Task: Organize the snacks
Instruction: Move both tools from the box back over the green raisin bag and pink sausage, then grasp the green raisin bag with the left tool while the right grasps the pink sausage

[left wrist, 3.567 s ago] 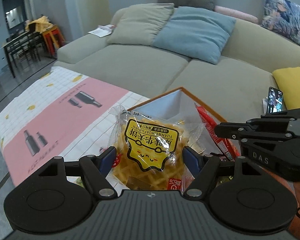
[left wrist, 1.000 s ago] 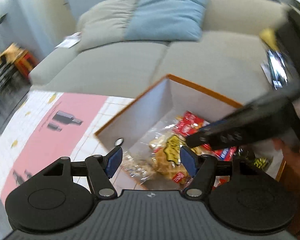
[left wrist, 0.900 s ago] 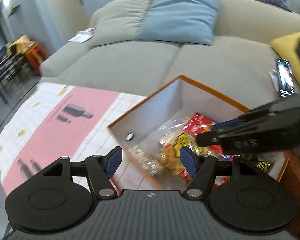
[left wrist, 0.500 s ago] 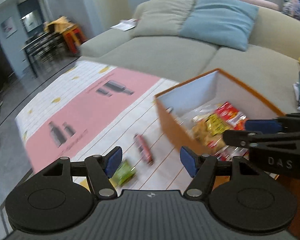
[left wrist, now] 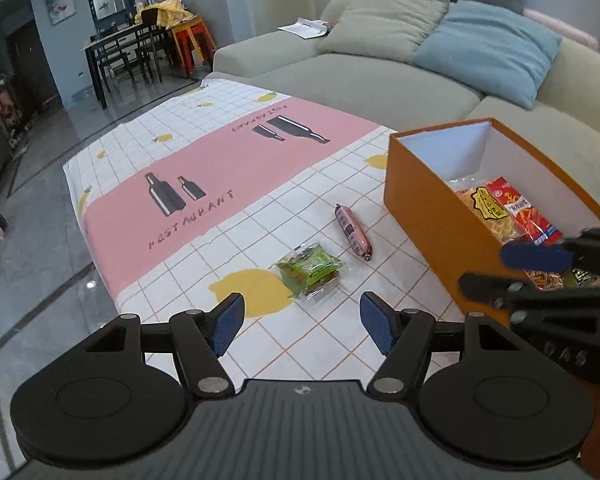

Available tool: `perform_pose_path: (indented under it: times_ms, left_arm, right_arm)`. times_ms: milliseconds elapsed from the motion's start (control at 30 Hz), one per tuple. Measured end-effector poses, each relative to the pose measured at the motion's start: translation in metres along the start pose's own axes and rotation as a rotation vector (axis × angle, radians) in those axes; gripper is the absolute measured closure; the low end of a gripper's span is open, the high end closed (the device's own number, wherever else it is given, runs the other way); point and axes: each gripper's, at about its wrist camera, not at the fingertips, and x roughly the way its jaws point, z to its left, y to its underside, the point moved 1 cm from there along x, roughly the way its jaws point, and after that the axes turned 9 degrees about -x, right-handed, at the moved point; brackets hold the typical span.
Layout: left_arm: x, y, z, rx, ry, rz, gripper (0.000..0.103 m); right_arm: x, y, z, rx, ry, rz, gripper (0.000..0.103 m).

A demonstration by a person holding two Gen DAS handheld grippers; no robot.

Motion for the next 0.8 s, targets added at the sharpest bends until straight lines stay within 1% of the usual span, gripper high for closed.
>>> perform_pose_path:
  times_ms: [100,200,300,333,367,400,533,667,800]
  left_arm:
    - [0.005,0.000,0.014,-0.032,0.020,0.001,0.025]
    - [0.012,-0.001,0.024,-0.055,0.044,-0.006,0.025]
    - [0.026,-0.006,0.032,-0.124,0.070,0.022,0.025]
    - [0.030,-0.007,0.034,-0.143,0.068,0.029,0.025]
    - [0.036,-0.009,0.034,-0.162,0.063,0.036,0.025]
    - [0.041,-0.011,0.033,-0.177,0.062,0.042,0.025]
    - [0.068,-0.019,0.026,-0.227,0.081,0.089,0.025]
    - [0.099,-0.028,0.023,-0.279,0.063,0.144,0.023]
    - [0.132,-0.039,0.024,-0.355,0.053,0.211,0.023]
  right_arm:
    - [0.013,-0.002,0.016,-0.059,-0.032,0.020,0.061]
    - [0.031,-0.005,0.025,-0.106,-0.019,0.040,0.061]
    - [0.049,-0.009,0.025,-0.108,0.002,0.062,0.063]
    - [0.055,-0.010,0.026,-0.109,0.007,0.066,0.067]
    - [0.059,-0.011,0.025,-0.113,0.012,0.071,0.073]
    - [0.064,-0.011,0.025,-0.121,0.017,0.078,0.075]
    - [0.087,-0.016,0.020,-0.146,0.047,0.095,0.076]
    - [0.108,-0.021,0.012,-0.152,0.070,0.115,0.075]
    - [0.128,-0.023,0.008,-0.170,0.078,0.132,0.075]
